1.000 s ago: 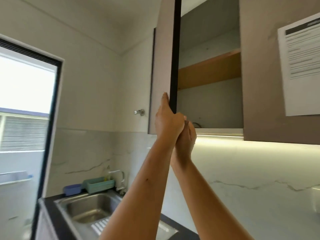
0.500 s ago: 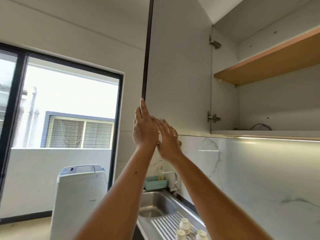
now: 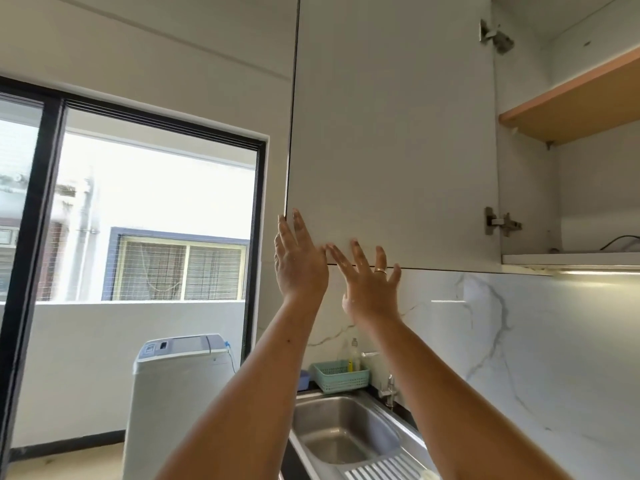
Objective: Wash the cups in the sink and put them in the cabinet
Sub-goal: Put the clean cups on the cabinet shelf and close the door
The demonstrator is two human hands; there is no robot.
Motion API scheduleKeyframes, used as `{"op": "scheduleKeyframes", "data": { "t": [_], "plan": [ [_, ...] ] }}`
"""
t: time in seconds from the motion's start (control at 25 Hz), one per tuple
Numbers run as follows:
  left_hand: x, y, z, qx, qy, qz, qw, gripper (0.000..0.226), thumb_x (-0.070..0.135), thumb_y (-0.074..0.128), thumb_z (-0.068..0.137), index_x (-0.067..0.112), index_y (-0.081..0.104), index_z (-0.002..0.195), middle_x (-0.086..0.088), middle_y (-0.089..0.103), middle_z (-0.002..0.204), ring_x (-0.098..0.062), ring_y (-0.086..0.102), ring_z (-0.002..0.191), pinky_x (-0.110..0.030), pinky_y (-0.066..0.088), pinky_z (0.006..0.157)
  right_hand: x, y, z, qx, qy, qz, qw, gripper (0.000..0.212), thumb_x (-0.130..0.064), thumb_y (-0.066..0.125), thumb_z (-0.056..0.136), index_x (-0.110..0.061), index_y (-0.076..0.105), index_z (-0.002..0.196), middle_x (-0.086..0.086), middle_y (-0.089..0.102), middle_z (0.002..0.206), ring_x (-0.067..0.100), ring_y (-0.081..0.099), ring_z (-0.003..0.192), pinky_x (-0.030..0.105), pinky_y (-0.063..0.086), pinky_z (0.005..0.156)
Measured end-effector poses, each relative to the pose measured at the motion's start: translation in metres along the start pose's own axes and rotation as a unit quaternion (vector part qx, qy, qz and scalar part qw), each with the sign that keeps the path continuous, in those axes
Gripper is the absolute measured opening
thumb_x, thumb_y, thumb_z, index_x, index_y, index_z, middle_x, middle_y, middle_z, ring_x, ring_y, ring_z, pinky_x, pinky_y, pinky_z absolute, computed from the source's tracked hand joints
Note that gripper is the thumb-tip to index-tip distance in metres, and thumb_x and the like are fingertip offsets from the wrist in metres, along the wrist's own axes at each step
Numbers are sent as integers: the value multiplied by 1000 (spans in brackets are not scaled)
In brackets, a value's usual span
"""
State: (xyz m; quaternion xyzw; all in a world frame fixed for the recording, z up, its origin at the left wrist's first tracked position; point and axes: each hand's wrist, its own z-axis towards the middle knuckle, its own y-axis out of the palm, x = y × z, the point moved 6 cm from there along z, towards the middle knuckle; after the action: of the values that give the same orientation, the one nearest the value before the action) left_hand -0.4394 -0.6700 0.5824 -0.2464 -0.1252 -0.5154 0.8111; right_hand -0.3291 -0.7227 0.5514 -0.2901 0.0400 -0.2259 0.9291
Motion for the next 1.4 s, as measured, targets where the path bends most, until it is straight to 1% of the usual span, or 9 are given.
{"op": "scheduleKeyframes", "data": {
  "t": [0.16, 0.32, 0.56, 0.68, 0.8, 0.88, 1.0, 1.16, 1.4],
  "plan": [
    [-34, 35, 19, -30, 32, 52, 998, 73, 40, 37, 99, 13, -5, 153, -14, -8, 160, -32, 5, 147, -42, 23, 118, 0, 41, 16, 1, 4, -11, 1000, 88, -14, 47, 93, -48, -16, 144, -8, -19, 157, 38, -5, 145, 64, 11, 111],
    [-35, 50, 14, 69, 76, 75, 992, 64, 41, 24, 99, 8, 9, 153, -19, 3, 159, -35, 8, 147, -43, 7, 118, -2, 60, 16, 133, -1, -7, 991, 98, -11, 65, 80, -42, 3, 149, -4, -5, 158, 40, 10, 144, 69, 21, 103],
    [-27, 99, -10, 134, 180, 93, 970, 57, 33, 23, 99, 13, 18, 152, -12, 17, 159, -26, 10, 147, -45, -2, 117, 20, 81, 4, 157, -6, -27, 987, 73, -22, 44, 92, -38, 4, 150, -8, 0, 159, 30, 3, 147, 68, 12, 109],
    [-29, 158, -69, 15, 254, 50, 966, 66, 32, 34, 97, 21, 2, 153, -7, 1, 161, -22, -5, 147, -44, -11, 117, 60, 107, -30, 112, 26, -38, 993, 71, -25, 44, 92, -39, 5, 150, -7, 0, 159, 30, -2, 147, 64, 2, 111],
    [-58, 243, -151, -236, 199, 42, 950, 78, 30, 40, 97, 30, -20, 148, -1, -24, 157, -21, -23, 144, -45, -18, 115, 129, 163, -93, -23, 134, -30, 990, 81, -18, 39, 87, -44, -8, 148, -9, -13, 159, 31, -14, 145, 62, -7, 108],
    [-77, 298, -210, -379, 154, 73, 910, 81, 25, 44, 95, 31, -15, 150, -2, -24, 157, -23, -25, 144, -51, -11, 117, 185, 209, -148, -161, 237, -40, 957, 85, -19, 42, 89, -46, -18, 144, -10, -18, 158, 32, -18, 144, 66, -6, 109],
    [-98, 359, -284, -548, 94, 92, 826, 76, 27, 47, 93, 30, -1, 152, -1, -15, 160, -24, -18, 146, -56, -6, 117, 245, 274, -233, -410, 314, -46, 855, 82, -37, 49, 93, -44, -13, 146, -6, -13, 159, 36, -11, 145, 69, 1, 109],
    [-98, 419, -344, -632, 89, 111, 762, 76, 36, 50, 91, 30, 5, 152, -1, -9, 161, -26, -14, 147, -59, -6, 115, 286, 329, -307, -535, 337, -18, 774, 94, -46, 62, 83, -43, -6, 148, 0, -5, 160, 37, -4, 145, 68, 7, 109],
    [-72, 474, -372, -642, 128, 109, 748, 81, 30, 61, 85, 30, 13, 150, -3, -2, 160, -27, -11, 147, -63, -7, 112, 309, 378, -324, -532, 327, -7, 781, 94, -50, 65, 77, -40, 5, 148, 2, 30, 149, 34, 34, 134, 56, 28, 104]
  ]
}}
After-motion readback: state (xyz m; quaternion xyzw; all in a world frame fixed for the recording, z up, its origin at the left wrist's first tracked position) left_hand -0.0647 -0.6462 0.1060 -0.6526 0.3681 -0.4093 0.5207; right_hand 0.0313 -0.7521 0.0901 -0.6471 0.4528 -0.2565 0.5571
